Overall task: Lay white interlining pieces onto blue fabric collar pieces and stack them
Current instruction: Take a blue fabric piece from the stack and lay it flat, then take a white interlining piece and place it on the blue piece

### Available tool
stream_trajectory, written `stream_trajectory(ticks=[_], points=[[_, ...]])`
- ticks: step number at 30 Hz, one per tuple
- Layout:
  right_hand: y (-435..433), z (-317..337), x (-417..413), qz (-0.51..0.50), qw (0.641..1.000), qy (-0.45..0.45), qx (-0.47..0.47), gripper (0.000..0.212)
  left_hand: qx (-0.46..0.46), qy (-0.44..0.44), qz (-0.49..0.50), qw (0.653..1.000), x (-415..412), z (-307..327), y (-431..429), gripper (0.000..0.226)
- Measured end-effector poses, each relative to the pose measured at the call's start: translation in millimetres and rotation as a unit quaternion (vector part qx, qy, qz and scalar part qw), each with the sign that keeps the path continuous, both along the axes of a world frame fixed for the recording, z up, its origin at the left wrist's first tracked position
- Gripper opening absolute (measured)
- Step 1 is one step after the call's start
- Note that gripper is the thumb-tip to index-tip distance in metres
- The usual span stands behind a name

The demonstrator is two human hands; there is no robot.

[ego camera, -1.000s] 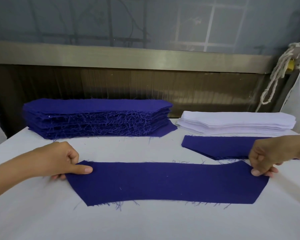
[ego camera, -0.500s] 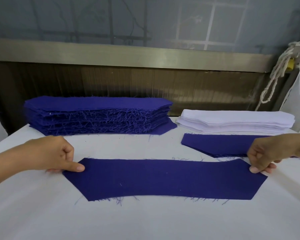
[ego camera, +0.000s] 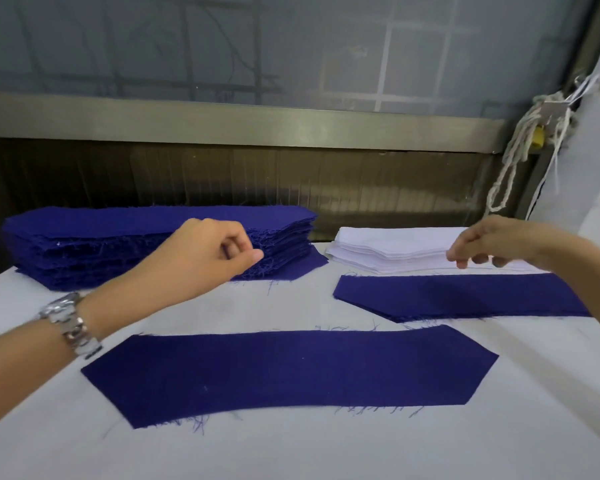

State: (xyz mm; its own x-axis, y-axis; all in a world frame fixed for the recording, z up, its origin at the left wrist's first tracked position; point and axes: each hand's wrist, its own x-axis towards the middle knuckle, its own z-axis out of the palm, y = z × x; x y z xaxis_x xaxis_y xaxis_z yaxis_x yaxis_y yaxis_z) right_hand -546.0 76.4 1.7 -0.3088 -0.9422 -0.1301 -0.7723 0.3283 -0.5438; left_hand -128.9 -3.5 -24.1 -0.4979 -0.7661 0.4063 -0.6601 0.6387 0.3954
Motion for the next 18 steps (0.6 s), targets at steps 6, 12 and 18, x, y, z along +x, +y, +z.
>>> stream_trajectory(ticks=[6,12,18], points=[[-27.9,-16.3,-46.4,-0.188,0.973,-0.005,-0.134,0.020,-0.050,0.027,-0.076,0.995,-91.0,2.8,-18.8,0.011],[-46.4,-42.4,-103.0,-0.273,0.926,0.010,-0.261,0.020,-0.059,0.014,-0.105,0.993,-162.7,-2.9,-45.6,0.016],[-54.4,-63.1,-148.4,-0.318,0.906,0.100,-0.262,0.026,-0.075,-0.029,-0.063,0.995,-198.2,-14.7,-71.3,0.023]])
